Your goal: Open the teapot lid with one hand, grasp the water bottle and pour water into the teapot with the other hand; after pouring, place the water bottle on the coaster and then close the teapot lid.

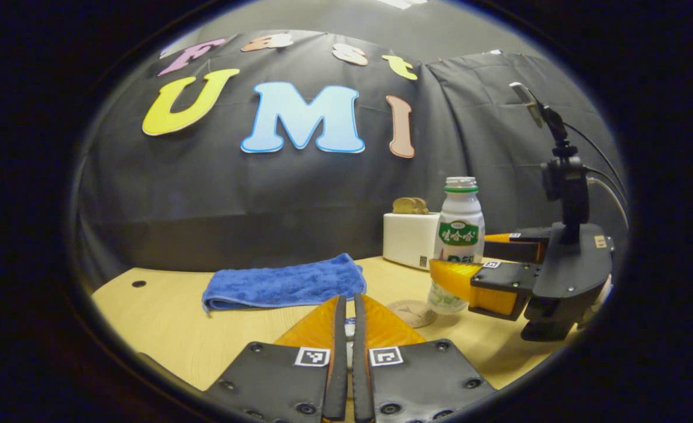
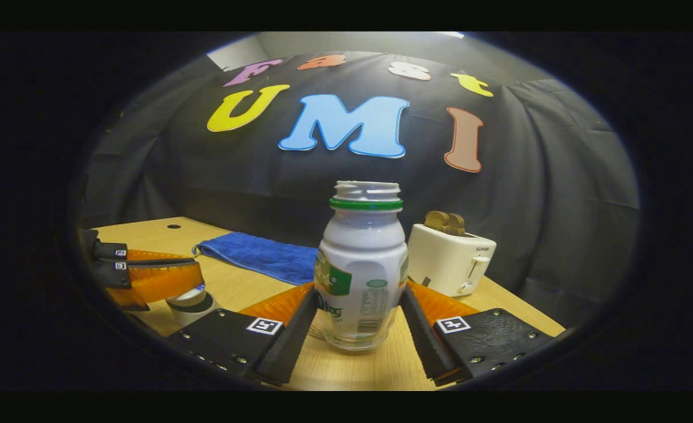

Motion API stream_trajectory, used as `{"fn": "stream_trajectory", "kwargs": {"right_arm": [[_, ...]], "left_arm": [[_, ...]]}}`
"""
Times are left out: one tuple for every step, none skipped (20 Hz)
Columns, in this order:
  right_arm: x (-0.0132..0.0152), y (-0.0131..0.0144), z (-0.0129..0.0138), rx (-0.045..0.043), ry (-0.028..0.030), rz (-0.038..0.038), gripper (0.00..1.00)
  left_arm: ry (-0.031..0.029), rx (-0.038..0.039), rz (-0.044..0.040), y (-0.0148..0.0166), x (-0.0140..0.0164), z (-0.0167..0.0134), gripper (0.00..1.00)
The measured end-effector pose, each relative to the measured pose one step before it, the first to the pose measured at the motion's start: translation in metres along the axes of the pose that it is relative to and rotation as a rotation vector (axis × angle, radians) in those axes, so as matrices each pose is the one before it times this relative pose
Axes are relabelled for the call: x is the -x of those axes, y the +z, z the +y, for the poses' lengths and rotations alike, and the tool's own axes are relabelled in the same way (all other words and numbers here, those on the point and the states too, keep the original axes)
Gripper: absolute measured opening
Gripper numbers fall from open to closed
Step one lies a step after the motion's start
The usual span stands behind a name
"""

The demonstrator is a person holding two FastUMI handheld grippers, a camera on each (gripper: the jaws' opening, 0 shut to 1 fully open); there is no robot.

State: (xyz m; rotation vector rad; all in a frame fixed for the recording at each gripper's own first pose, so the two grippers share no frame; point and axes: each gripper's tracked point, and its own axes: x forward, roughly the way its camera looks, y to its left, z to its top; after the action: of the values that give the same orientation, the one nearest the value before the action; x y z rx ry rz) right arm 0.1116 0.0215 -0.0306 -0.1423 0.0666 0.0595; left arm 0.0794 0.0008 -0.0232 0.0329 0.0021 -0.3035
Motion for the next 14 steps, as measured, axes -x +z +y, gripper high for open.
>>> {"fn": "stream_trajectory", "kwargs": {"right_arm": [[0.00064,-0.00025,-0.00017,-0.00021,-0.00079,-0.00057,0.80],[-0.00008,0.00097,-0.00038,0.00012,-0.00034,0.00046,0.80],[0.00197,0.00162,-0.00012,-0.00001,-0.00066,-0.00052,0.80],[-0.00040,0.00101,-0.00014,-0.00059,0.00001,-0.00025,0.80],[-0.00073,-0.00018,0.00038,-0.00034,-0.00004,-0.00041,0.80],[-0.00035,0.00035,0.00058,-0.00052,0.00114,0.00020,0.80],[0.00032,-0.00074,0.00084,-0.00210,0.00202,0.00006,0.80],[0.00010,0.00011,0.00032,-0.00113,0.00280,0.00135,0.80],[0.00090,0.00102,0.00047,0.00020,0.00162,0.00082,0.80],[-0.00036,-0.00024,0.00046,0.00176,0.00015,0.00184,0.81],[-0.00080,-0.00103,-0.00129,0.00031,-0.00021,0.00053,0.81],[-0.00010,0.00084,0.00019,-0.00086,-0.00035,0.00092,0.80],[-0.00007,-0.00071,0.00047,-0.00014,-0.00116,0.00076,0.81],[-0.00032,0.00005,-0.00049,0.00030,-0.00059,0.00117,0.80]], "left_arm": [[0.00045,-0.00525,0.00909,-0.00271,-0.00102,-0.00035,0.11],[0.00275,-0.00544,0.00852,-0.00285,-0.00010,0.00034,0.11],[0.00312,-0.00355,0.00769,-0.00244,-0.00058,-0.00015,0.11],[0.00384,-0.00193,0.00464,-0.00338,-0.00219,0.00004,0.14],[0.00187,0.00009,0.00381,-0.00141,-0.00026,0.00000,0.14],[0.00187,0.00041,0.00364,-0.00155,-0.00050,0.00023,0.14],[0.00150,0.00042,-0.00152,0.00020,-0.00016,-0.00015,0.14],[0.00143,0.00177,-0.00045,0.00015,-0.00004,0.00058,0.14],[0.00143,0.00237,-0.00186,0.00062,-0.00021,-0.00002,0.14],[0.00106,0.00145,-0.00080,0.00066,0.00042,-0.00005,0.10],[0.00197,0.00099,-0.00093,-0.00001,-0.00008,-0.00043,0.14],[0.00049,-0.00022,0.00035,-0.00030,-0.00033,0.00023,0.15],[0.00098,-0.00126,0.00030,0.00055,0.00024,0.00001,0.15],[0.00064,-0.00143,0.00045,-0.00027,0.00034,-0.00034,0.17]]}}
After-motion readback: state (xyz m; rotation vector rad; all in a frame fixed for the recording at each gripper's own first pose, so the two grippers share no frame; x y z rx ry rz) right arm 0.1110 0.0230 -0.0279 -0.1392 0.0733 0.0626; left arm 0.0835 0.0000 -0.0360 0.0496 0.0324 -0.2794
